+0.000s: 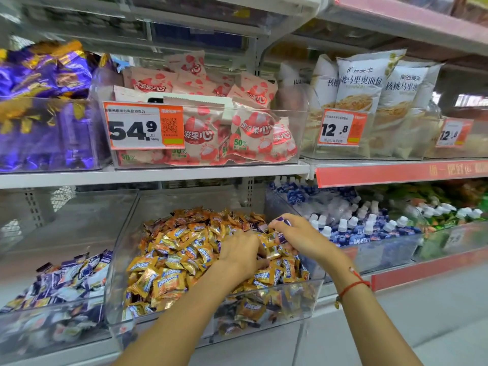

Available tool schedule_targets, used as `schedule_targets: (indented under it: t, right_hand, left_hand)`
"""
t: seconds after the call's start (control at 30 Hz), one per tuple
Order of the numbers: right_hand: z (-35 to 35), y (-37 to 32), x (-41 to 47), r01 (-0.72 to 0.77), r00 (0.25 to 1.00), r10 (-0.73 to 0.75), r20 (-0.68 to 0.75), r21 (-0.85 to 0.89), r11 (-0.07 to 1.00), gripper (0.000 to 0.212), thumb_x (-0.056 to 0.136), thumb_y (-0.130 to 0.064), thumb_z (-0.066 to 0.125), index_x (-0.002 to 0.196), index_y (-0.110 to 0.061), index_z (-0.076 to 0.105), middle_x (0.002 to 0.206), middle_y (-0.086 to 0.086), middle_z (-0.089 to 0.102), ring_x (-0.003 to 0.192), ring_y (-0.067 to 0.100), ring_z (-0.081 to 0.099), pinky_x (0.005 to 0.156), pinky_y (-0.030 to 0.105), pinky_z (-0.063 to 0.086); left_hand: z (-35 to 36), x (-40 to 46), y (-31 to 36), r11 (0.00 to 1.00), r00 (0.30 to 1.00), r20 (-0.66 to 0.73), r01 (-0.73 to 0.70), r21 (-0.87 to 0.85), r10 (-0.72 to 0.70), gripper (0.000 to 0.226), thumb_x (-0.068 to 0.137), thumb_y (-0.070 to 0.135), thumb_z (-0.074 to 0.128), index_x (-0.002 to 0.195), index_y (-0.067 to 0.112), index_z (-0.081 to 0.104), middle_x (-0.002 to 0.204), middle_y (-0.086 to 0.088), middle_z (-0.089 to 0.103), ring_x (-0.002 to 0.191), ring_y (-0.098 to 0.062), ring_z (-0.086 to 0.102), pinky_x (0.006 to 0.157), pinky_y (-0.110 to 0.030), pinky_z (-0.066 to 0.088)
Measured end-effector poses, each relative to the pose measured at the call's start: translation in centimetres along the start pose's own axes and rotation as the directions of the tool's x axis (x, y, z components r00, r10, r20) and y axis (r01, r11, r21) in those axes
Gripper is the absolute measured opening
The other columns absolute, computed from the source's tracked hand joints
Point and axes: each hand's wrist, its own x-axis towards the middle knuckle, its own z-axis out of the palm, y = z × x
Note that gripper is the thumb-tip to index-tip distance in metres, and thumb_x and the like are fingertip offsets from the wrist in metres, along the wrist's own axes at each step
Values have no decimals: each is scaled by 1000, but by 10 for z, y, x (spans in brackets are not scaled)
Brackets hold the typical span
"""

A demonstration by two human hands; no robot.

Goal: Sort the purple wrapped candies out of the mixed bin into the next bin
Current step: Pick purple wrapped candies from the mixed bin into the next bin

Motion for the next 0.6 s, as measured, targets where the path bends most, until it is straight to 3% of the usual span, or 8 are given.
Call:
schedule_targets:
  t: [0.13, 0.27, 0.37, 0.43, 0.5, 0.57, 0.6]
  right_hand:
    - [2, 2, -3, 36, 996, -35, -81, 13, 999, 21, 91, -30, 65, 81, -13, 59, 70, 1, 58, 65, 14, 52, 60, 26, 40]
    - [3, 2, -2, -3, 996, 5, -94, 21, 1000, 18, 94, -24, 60, 91, -7, 63, 71, 2, 56, 63, 13, 49, 58, 26, 38]
    - [5, -2, -5, -38, 999, 37, -6, -19, 999, 21, 98, -24, 53, 88, -8, 62, 68, 1, 55, 56, 11, 47, 53, 22, 38]
    - [8, -6, -8, -80, 993, 78, 87, 21, 997, 15, 99, -15, 50, 93, -10, 63, 67, 3, 56, 53, 9, 49, 47, 17, 41]
    - [11, -9, -11, -96, 987, 86, 136, 65, 993, 16, 99, -7, 49, 103, -12, 64, 68, 6, 57, 56, 9, 54, 54, 18, 51]
    - [16, -11, -13, -72, 989, 58, 138, 99, 992, 18, 99, -8, 48, 106, -13, 64, 67, 4, 54, 57, 13, 53, 65, 27, 56]
    - [19, -12, -12, -45, 994, 34, 108, 102, 994, 17, 99, -12, 49, 108, -12, 64, 67, 1, 52, 56, 13, 51, 61, 27, 55]
  left_hand:
    - [-4, 1, -4, 1000, 1000, 7, 12, -21, -12, 9, 84, 30, 72, 92, 24, 74, 99, 5, 71, 96, -17, 63, 72, -31, 47]
    - [-12, -5, -26, 1000, 987, 160, 16, -21, -13, 27, 86, 42, 68, 105, 24, 71, 100, 6, 71, 94, -15, 64, 70, -27, 44]
    - [-17, -12, -38, 999, 963, 264, -39, -31, 46, 31, 88, 41, 66, 114, 24, 70, 102, 1, 69, 95, -17, 61, 73, -28, 43]
    - [-18, -18, -42, 996, 976, 200, -78, -29, 83, 24, 87, 39, 68, 106, 25, 71, 99, 3, 68, 94, -15, 58, 80, -31, 46]
    - [-17, -24, -45, 995, 987, 131, -90, -47, 95, 17, 85, 39, 70, 97, 27, 68, 94, 9, 64, 91, -11, 52, 81, -31, 44]
    - [-18, -27, -50, 988, 997, 33, -70, -141, 76, 17, 82, 43, 72, 85, 28, 65, 86, 14, 65, 85, -10, 58, 77, -33, 49]
    - [-20, -29, -51, 970, 998, -41, -49, -237, 40, 18, 82, 44, 72, 84, 27, 67, 82, 15, 67, 82, -8, 62, 75, -31, 52]
